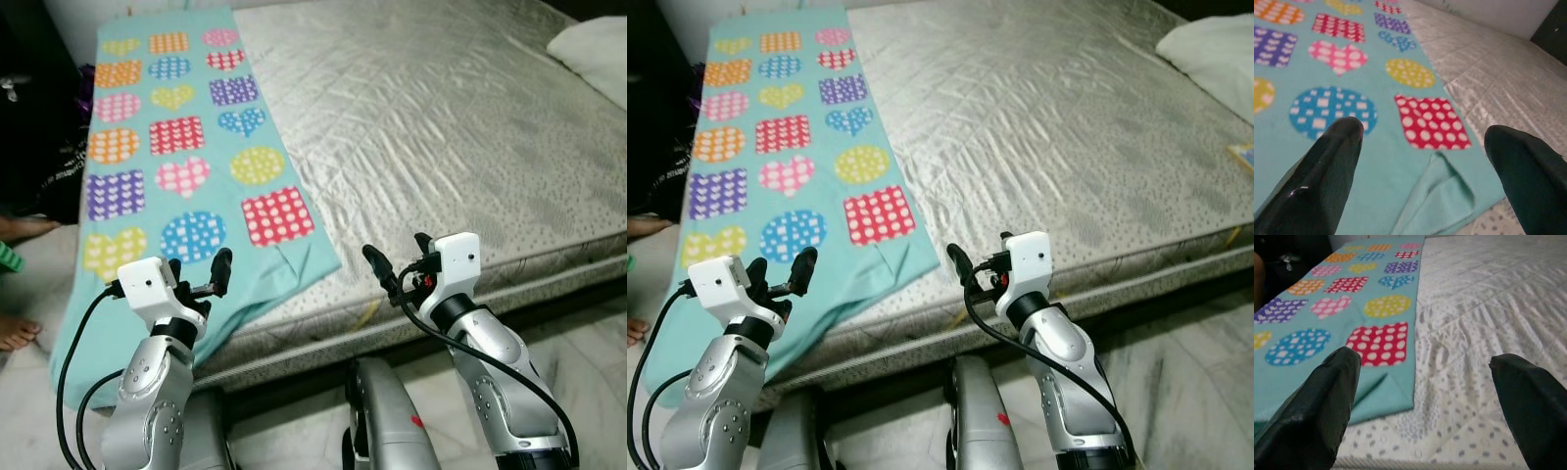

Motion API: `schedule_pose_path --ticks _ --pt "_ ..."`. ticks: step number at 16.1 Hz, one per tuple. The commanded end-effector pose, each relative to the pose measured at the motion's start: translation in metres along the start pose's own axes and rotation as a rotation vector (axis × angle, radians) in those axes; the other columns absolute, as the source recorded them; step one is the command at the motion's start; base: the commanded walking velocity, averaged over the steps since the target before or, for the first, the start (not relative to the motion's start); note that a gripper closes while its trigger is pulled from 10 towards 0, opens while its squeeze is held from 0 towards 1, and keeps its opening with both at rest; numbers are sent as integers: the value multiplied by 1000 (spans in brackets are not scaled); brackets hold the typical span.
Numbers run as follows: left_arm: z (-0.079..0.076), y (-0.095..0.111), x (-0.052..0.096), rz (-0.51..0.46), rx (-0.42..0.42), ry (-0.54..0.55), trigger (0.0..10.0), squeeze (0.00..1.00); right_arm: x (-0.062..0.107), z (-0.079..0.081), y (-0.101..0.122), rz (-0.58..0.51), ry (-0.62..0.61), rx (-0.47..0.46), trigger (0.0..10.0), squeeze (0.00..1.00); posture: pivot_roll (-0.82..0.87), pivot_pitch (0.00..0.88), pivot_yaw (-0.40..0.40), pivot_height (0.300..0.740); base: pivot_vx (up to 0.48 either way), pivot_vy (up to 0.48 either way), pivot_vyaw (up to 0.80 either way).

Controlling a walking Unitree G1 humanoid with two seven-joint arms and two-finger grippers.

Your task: Clean up the room

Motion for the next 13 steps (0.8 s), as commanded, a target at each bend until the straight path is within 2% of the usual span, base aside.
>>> schedule_pose_path --ticks 1,5,7,13 --pt "4 -3 2 20 3 20 10000 0 2 3 -3 10 19 -9 10000 0 -203 168 -4 496 0 0 0" --pt "5 -1 0 9 -6 30 10000 0 1 2 -5 19 32 14 10000 0 -198 172 -6 491 0 0 0" --pt "5 1 0 3 -8 30 10000 0 0 4 -2 9 51 47 10000 0 -197 172 -6 491 0 0 800" --pt "3 3 -4 -1 -15 11 10000 0 -1 5 -3 8 54 47 10000 0 -197 196 -1 491 0 0 800"
Point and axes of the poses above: a point about 5 cm out from each wrist's last joint towards the gripper, its own x axis pointing back from the gripper into the wrist, its own y axis along the axis of the wrist's last joint, z = x × y, the point moved 3 cm from there along -x, pointing out of the wrist towards the gripper, and after that the axes turned 10 degrees about x, right-handed, at the moved point
